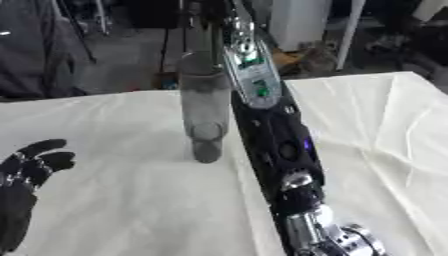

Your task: Arrange flowers into the vase.

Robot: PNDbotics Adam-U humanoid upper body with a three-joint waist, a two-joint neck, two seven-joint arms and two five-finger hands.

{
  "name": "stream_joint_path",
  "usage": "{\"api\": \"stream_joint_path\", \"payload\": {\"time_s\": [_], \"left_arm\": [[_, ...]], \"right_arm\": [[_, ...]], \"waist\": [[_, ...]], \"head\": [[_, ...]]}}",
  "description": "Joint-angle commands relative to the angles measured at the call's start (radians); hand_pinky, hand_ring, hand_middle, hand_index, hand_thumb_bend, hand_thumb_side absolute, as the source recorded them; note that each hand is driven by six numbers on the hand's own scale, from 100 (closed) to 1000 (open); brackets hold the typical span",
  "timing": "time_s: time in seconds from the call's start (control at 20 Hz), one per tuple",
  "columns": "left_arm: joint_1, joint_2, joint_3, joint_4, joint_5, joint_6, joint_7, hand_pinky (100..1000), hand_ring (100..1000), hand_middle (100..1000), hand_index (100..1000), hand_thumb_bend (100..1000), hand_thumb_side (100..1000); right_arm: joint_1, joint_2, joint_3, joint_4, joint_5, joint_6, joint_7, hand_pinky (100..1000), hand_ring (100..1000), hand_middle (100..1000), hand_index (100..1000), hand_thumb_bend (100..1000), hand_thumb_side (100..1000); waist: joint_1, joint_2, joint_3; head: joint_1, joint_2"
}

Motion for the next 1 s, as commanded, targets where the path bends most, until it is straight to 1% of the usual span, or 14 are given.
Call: {"api": "stream_joint_path", "payload": {"time_s": [0.05, 0.15, 0.35, 0.4, 0.6, 1.0], "left_arm": [[-0.009, 0.006, 0.010, -0.009, -0.002, -0.003, 0.002, 763, 737, 759, 794, 840, 979], [-0.009, 0.006, 0.011, -0.009, -0.002, -0.003, 0.003, 763, 737, 758, 794, 840, 979], [-0.009, 0.006, 0.011, -0.009, -0.002, -0.003, 0.003, 763, 737, 758, 794, 840, 979], [-0.009, 0.006, 0.011, -0.009, -0.002, -0.003, 0.003, 763, 737, 758, 794, 841, 979], [-0.009, 0.006, 0.011, -0.008, -0.002, -0.003, 0.003, 763, 736, 758, 794, 841, 979], [-0.009, 0.005, 0.012, -0.008, -0.003, -0.003, 0.004, 763, 735, 757, 794, 841, 979]], "right_arm": [[-0.015, -0.019, -0.003, -0.007, 0.005, -0.002, 0.004, 100, 190, 100, 177, 100, 832], [-0.013, -0.019, -0.004, -0.007, 0.003, 0.000, 0.004, 100, 233, 100, 186, 100, 831], [-0.012, -0.020, -0.004, -0.007, 0.001, 0.001, 0.004, 100, 233, 100, 186, 100, 831], [-0.012, -0.020, -0.003, -0.007, 0.001, 0.002, 0.005, 136, 344, 111, 236, 100, 824], [-0.010, -0.023, -0.004, -0.004, 0.000, 0.004, 0.013, 157, 364, 148, 261, 100, 820], [0.004, -0.022, -0.003, 0.002, 0.003, 0.000, 0.026, 198, 397, 185, 291, 100, 815]], "waist": [[0.006, -0.010, -0.001], [0.006, -0.010, -0.002], [0.007, -0.010, -0.002], [0.007, -0.010, -0.002], [0.006, -0.009, -0.003], [0.006, -0.009, -0.004]], "head": [[-0.003, -0.007], [-0.003, -0.007], [-0.003, -0.007], [-0.002, -0.008], [-0.002, -0.010], [0.000, -0.012]]}}
